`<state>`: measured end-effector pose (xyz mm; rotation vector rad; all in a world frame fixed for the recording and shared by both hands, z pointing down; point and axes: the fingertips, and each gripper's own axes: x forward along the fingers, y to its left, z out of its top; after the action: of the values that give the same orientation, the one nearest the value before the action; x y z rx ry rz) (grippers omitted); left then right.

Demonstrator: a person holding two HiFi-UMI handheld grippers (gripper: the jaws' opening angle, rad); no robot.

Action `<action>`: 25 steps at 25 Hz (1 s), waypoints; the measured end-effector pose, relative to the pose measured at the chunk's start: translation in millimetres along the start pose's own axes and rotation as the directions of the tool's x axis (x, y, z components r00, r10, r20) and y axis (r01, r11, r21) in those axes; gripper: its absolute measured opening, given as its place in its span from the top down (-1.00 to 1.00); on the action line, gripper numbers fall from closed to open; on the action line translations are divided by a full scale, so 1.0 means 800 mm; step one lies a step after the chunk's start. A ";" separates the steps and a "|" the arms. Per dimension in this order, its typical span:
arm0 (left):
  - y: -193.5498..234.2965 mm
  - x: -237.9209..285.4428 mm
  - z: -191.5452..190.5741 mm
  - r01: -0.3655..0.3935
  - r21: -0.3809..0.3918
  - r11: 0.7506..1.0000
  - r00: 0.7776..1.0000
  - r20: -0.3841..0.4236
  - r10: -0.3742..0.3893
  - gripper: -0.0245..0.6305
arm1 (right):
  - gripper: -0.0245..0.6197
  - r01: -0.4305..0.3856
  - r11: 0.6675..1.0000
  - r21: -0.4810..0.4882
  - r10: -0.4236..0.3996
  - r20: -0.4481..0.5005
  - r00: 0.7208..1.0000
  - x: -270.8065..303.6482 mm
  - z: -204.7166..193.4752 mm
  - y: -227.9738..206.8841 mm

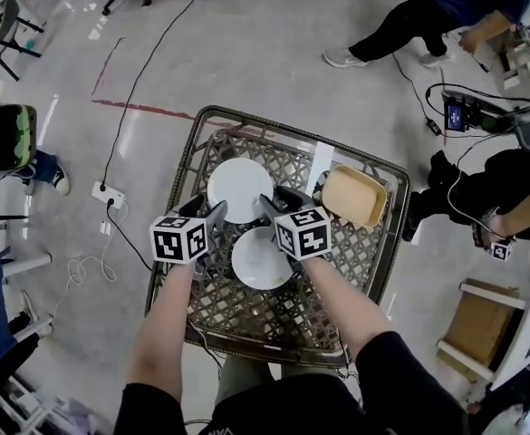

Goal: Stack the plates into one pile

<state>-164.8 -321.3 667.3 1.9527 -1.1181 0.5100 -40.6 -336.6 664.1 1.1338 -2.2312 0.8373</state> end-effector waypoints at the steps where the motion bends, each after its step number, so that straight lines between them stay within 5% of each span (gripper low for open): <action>1: 0.000 0.002 -0.001 -0.002 -0.006 1.000 1.000 -0.008 0.002 0.17 | 0.41 0.000 1.000 0.000 0.000 -0.012 1.000 0.002 -0.001 0.000; 9: -0.006 0.008 -0.002 0.008 -0.021 1.000 0.998 -0.069 -0.009 0.20 | 0.49 -0.004 1.000 0.021 0.006 -0.067 0.998 0.008 -0.004 0.000; 25: -0.053 -0.026 0.014 0.032 0.063 0.997 0.999 0.009 -0.033 0.20 | 0.46 -0.021 1.000 0.010 0.021 0.017 1.000 -0.051 0.011 0.013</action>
<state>-140.4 -307.3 627.6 2.0267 -1.0867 0.5247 -28.9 -316.4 627.8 1.1279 -2.2584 0.8522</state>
